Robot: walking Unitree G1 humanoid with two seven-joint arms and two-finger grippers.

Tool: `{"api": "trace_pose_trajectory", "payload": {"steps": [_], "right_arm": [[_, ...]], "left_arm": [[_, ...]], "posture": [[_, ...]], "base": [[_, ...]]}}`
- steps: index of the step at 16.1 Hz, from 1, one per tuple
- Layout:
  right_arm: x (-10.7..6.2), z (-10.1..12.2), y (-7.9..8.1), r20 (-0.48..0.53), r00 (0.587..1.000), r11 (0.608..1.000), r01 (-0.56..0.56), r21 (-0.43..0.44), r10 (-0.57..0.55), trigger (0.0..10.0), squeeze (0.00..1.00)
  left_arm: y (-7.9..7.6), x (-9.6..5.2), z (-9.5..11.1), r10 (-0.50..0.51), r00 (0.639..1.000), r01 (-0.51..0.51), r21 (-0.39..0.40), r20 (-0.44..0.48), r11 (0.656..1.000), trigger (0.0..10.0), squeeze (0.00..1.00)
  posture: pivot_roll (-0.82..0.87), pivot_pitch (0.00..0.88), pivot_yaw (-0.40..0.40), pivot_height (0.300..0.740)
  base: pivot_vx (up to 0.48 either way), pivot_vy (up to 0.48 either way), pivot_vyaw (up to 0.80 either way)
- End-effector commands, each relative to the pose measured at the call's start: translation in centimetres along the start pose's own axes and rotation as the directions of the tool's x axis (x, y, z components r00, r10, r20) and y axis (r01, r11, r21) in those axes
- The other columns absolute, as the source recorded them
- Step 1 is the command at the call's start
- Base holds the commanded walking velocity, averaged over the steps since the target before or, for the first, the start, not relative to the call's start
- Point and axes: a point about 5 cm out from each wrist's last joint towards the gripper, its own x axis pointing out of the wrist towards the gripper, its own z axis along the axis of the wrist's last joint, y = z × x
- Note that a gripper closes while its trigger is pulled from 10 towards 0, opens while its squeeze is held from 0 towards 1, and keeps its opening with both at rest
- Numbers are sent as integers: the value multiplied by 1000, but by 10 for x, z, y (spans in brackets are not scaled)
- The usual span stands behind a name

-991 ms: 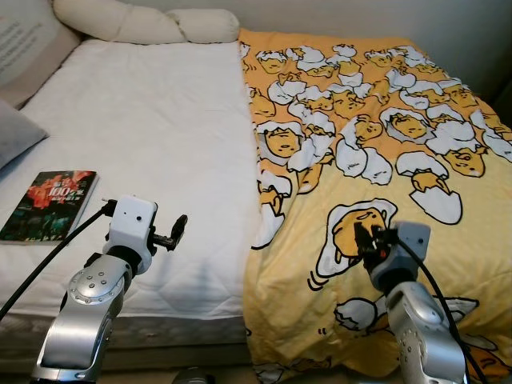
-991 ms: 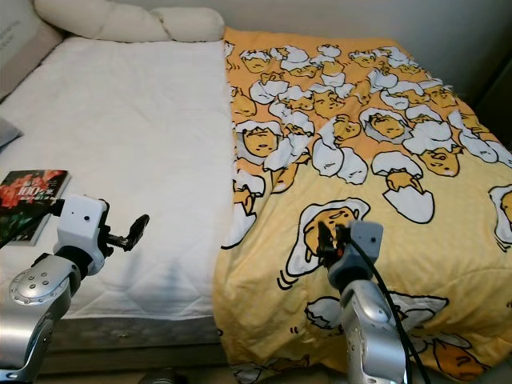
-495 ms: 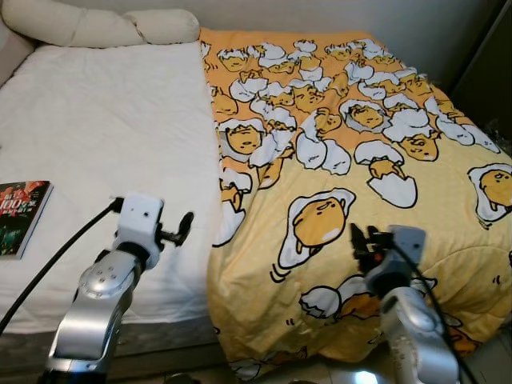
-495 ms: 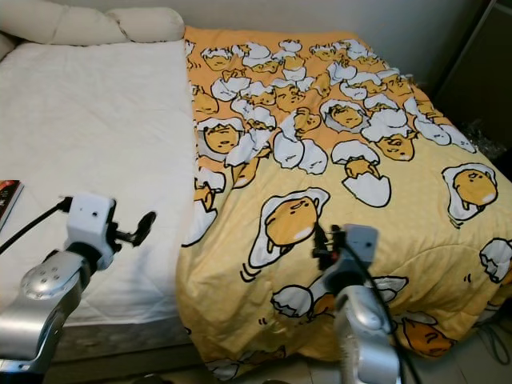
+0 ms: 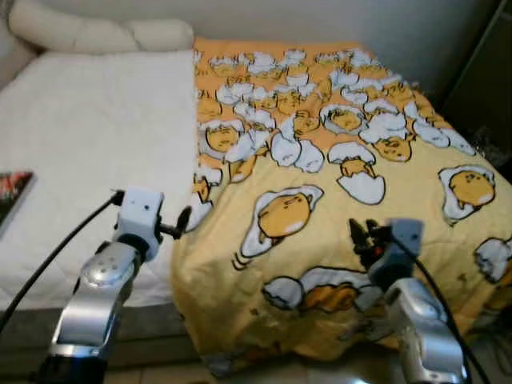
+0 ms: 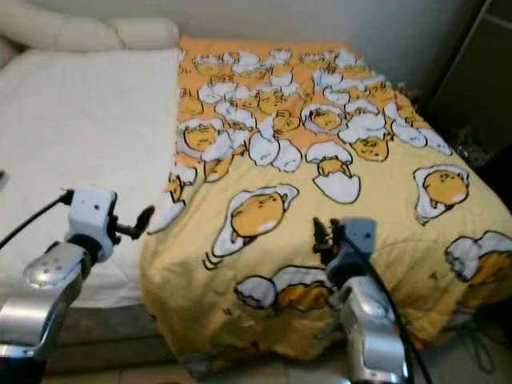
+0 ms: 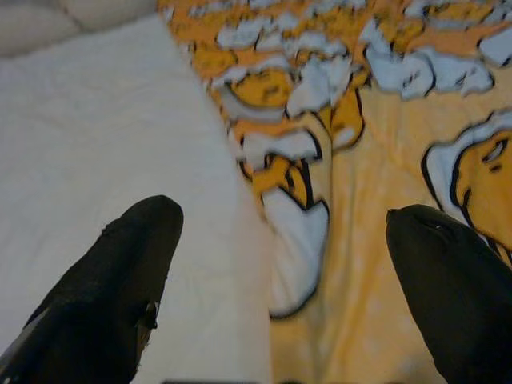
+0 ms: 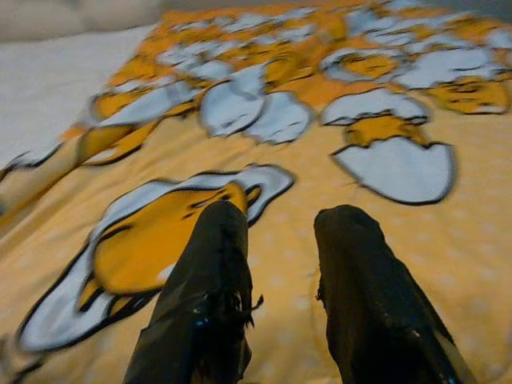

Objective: Clean up the room

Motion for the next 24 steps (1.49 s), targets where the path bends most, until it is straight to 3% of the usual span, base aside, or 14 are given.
{"api": "trace_pose_trajectory", "payload": {"steps": [1, 8, 13, 14, 21, 24], "right_arm": [[2, 6, -6, 8, 1000, 1000, -9, -3, 9, 10000, 0], [8, 2, 18, 7, 1000, 998, -23, 50, 23, 10000, 0], [12, 1, 16, 1, 1000, 998, 0, 65, 0, 10000, 0], [12, 1, 16, 5, 1000, 996, -8, 84, 7, 10000, 1000], [12, -1, 15, -3, 1000, 996, 16, 83, -16, 10000, 1000], [13, -7, 13, -43, 998, 996, 53, 77, -49, 10000, 1000]], "left_arm": [[1, 1, 2, -5, 1000, 5, 5, 8, 1000, 10000, 0], [-2, 6, 4, -6, 1000, 6, 8, 16, 1000, 10000, 0], [-3, 10, 6, -7, 1000, 7, 11, 21, 1000, 10000, 0], [-3, 10, 6, -9, 1000, 9, 11, 23, 1000, 10000, 0], [-3, 11, 7, -11, 999, 11, 10, 30, 1000, 10000, 0], [-2, 12, 7, -8, 1000, 8, -5, 18, 1000, 10000, 0]], "posture": [[14, 0, -17, 740], [7, 0, -21, 740], [2, 0, -20, 740], [3, 0, -19, 740], [8, 0, -22, 740], [16, 0, -27, 740]], "base": [[0, -428, 0], [0, -429, 0], [0, -428, 0], [0, -424, 0], [0, -393, 0], [0, 0, -800]]}}
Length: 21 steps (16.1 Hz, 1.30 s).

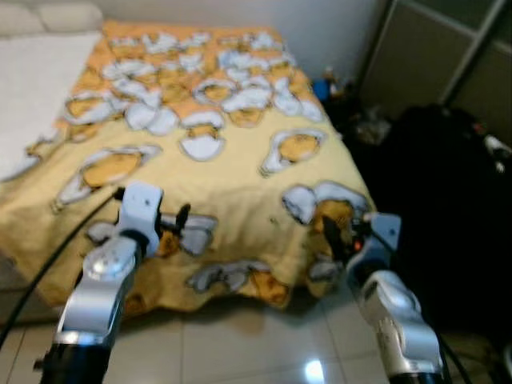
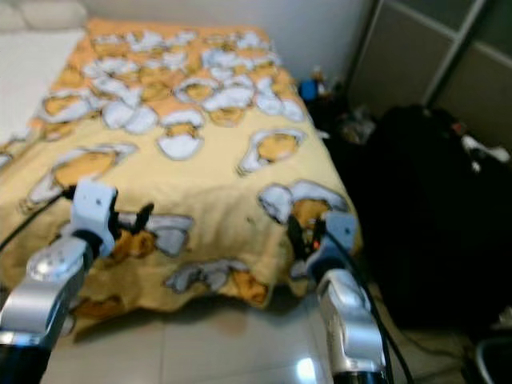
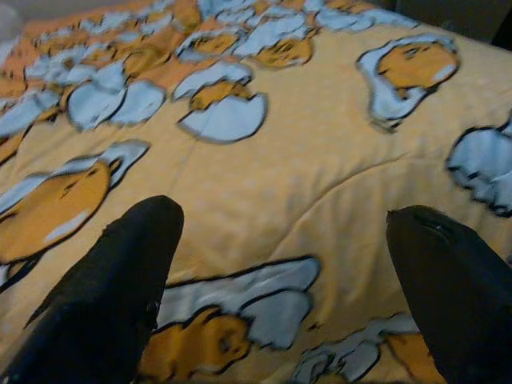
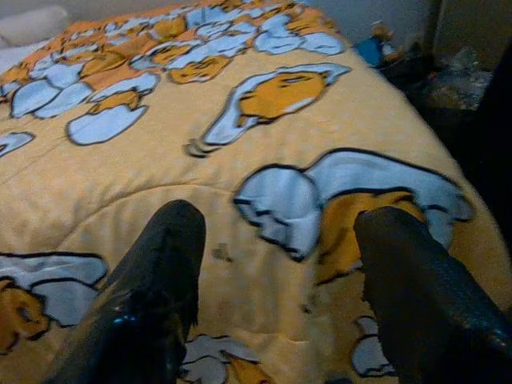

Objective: Clean up the room

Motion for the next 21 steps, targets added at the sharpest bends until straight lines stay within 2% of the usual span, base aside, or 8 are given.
{"api": "trace_pose_trajectory", "payload": {"steps": [1, 8, 11, 14, 18, 19, 20, 21], "right_arm": [[-3, -4, -11, -24, 998, 999, 52, -9, -52, 10000, 1000], [0, -10, -7, -39, 995, 996, 92, 21, -91, 10000, 1000], [-2, -10, -12, -40, 993, 993, 114, 19, -113, 10000, 1000], [-2, -11, -8, -36, 994, 994, 107, 22, -106, 10000, 1000], [-1, -10, -4, -23, 994, 994, 107, 17, -106, 10000, 1000], [0, -9, -3, -17, 995, 995, 101, 13, -101, 10000, 227], [0, -8, -3, -16, 995, 995, 101, 12, -101, 10000, 0], [0, -8, -4, -16, 995, 995, 102, 11, -102, 10000, 0]], "left_arm": [[-6, 2, 2, -22, 1000, 22, 1, 3, 1000, 10000, 0], [-7, 8, 9, -26, 1000, 26, 11, 7, 1000, 10000, 0], [-14, 8, 9, -48, 999, 47, 16, 12, 999, 10000, 0], [-19, 7, 9, -73, 997, 72, 22, 22, 997, 10000, 0], [-14, 6, 13, -84, 996, 83, 9, 36, 996, 10000, 0], [-13, 6, 14, -86, 996, 86, 6, 37, 996, 10000, 0], [-15, 6, 15, -90, 995, 90, 3, 39, 996, 10000, 0], [-15, 6, 15, -91, 995, 91, 3, 39, 996, 10000, 0]], "posture": [[25, 0, -34, 740], [68, 0, -68, 740], [68, 0, -76, 740], [66, 0, -75, 740], [67, 0, -75, 740], [67, 0, -74, 740], [67, 0, -74, 740], [67, 0, -73, 740]], "base": [[0, 0, -800], [0, 0, -800], [0, 0, -800], [0, 0, -800], [165, 0, -588], [409, 0, 0], [442, 0, 0], [454, 0, 0]]}}
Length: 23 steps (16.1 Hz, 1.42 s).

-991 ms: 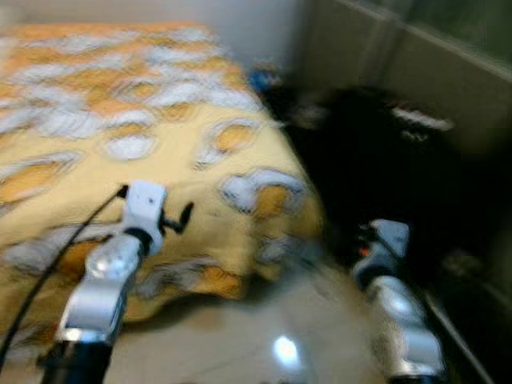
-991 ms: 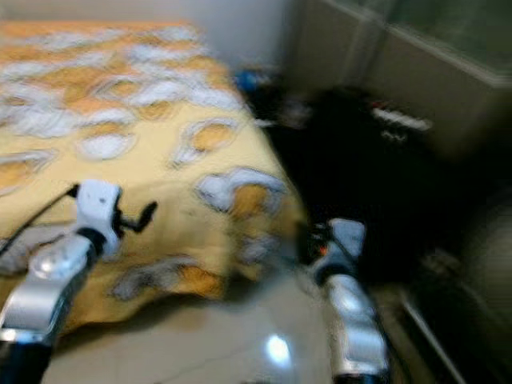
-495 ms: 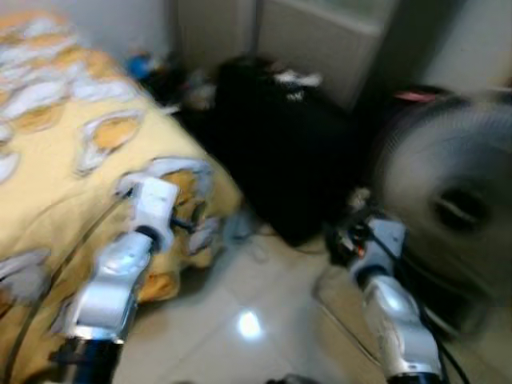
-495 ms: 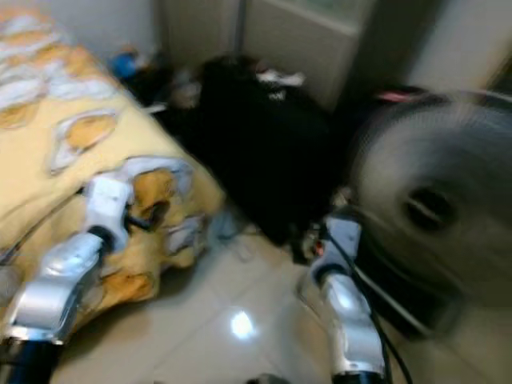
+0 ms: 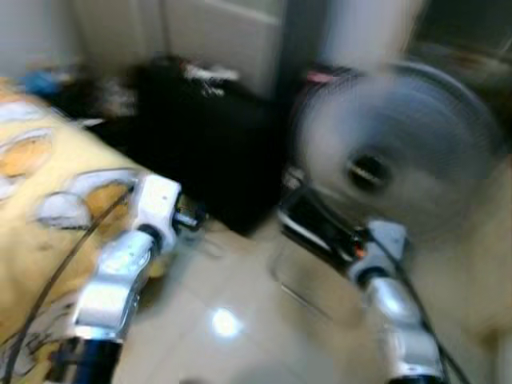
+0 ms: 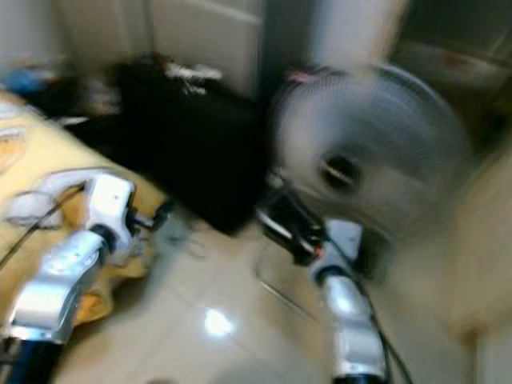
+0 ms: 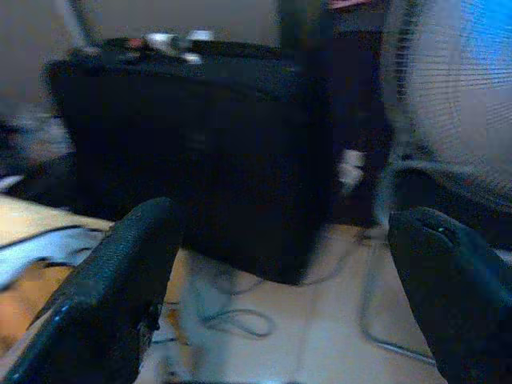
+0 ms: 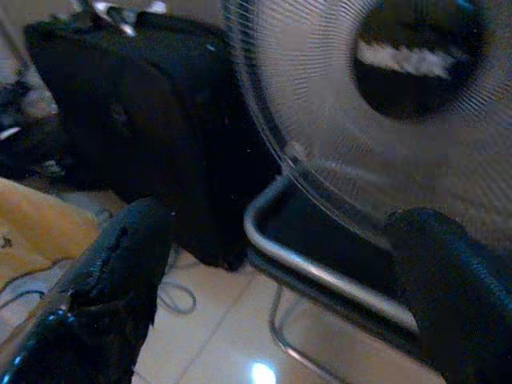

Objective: Clean up the room

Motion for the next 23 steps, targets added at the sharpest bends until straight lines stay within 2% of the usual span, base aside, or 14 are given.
{"api": "trace_pose_trajectory", "payload": {"steps": [1, 6, 12, 15, 23], "right_arm": [[2, 6, 5, 24, 1000, 1000, -8, 5, 7, 10000, 0], [2, 5, 1, 11, 1000, 1000, 2, 6, -2, 10000, 0], [0, 2, 1, 6, 1000, 1000, 25, 7, -25, 10000, 0], [3, 6, 2, 16, 999, 999, 37, 4, -37, 10000, 0], [4, 12, 3, 67, 997, 999, 29, 12, -30, 10000, 0]], "left_arm": [[4, 0, 3, 9, 1000, -9, 8, 8, 1000, 10000, 0], [2, 0, 2, 5, 1000, -6, 6, 4, 1000, 10000, 0], [6, -4, -6, 47, 999, -47, 10, -8, 999, 10000, 0], [8, -3, -1, 33, 999, -32, -10, 20, 999, 10000, 0], [9, -3, 0, 49, 998, -48, -11, 30, 999, 10000, 0]], "posture": [[67, 0, -73, 740], [59, 0, -72, 740], [34, 0, -54, 740], [26, 0, -48, 740], [31, 0, -41, 740]], "base": [[458, 0, 0], [457, 0, -160], [0, 0, -800], [0, 0, -796], [0, 332, 0]]}}
